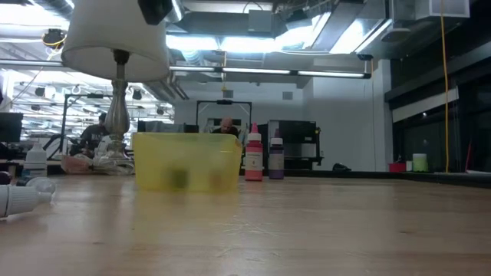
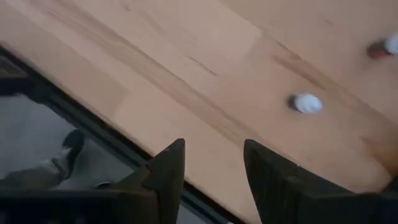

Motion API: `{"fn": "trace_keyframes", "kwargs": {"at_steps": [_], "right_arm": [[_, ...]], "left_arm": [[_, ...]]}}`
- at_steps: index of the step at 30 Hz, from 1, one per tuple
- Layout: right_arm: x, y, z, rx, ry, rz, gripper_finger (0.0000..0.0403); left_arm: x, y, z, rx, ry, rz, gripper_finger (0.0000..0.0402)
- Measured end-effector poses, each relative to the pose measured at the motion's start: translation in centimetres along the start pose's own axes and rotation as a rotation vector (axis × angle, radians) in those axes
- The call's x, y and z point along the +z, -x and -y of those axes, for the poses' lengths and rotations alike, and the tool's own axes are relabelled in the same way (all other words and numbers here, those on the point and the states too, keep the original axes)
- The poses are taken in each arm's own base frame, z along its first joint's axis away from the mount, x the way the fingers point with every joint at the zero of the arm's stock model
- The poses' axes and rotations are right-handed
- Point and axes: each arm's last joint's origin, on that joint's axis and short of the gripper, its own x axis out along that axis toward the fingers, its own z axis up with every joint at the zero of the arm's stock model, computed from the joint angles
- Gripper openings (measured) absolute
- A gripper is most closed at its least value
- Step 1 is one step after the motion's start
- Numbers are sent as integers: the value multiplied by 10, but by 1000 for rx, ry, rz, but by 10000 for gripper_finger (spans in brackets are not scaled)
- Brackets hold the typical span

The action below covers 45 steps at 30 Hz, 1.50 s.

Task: Pick & Place food coloring
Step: Put the small black bottle into the yellow bin

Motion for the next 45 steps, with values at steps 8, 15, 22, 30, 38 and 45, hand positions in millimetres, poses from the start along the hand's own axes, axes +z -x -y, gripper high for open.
{"fn": "trace_keyframes", "kwargs": {"at_steps": [8, 15, 22, 30, 38, 45], "right_arm": [[-36, -20, 34, -79, -7, 39, 212], [-38, -39, 49, -144, 86, 77, 261], [-42, -63, 54, -105, 159, 51, 265], [-43, -87, 63, -92, 200, 42, 265], [-42, -93, 69, -120, 300, 49, 265], [-40, -94, 71, -138, 362, 51, 265]], "left_arm": [[0, 0, -3, 73, 38, 32, 245], [0, 0, -4, 113, 37, 44, 245], [0, 0, -4, 117, 36, 43, 245], [0, 0, -4, 115, 36, 43, 245], [-1, 0, -3, 85, 37, 23, 245], [-1, 0, -3, 59, 35, 8, 245]]}}
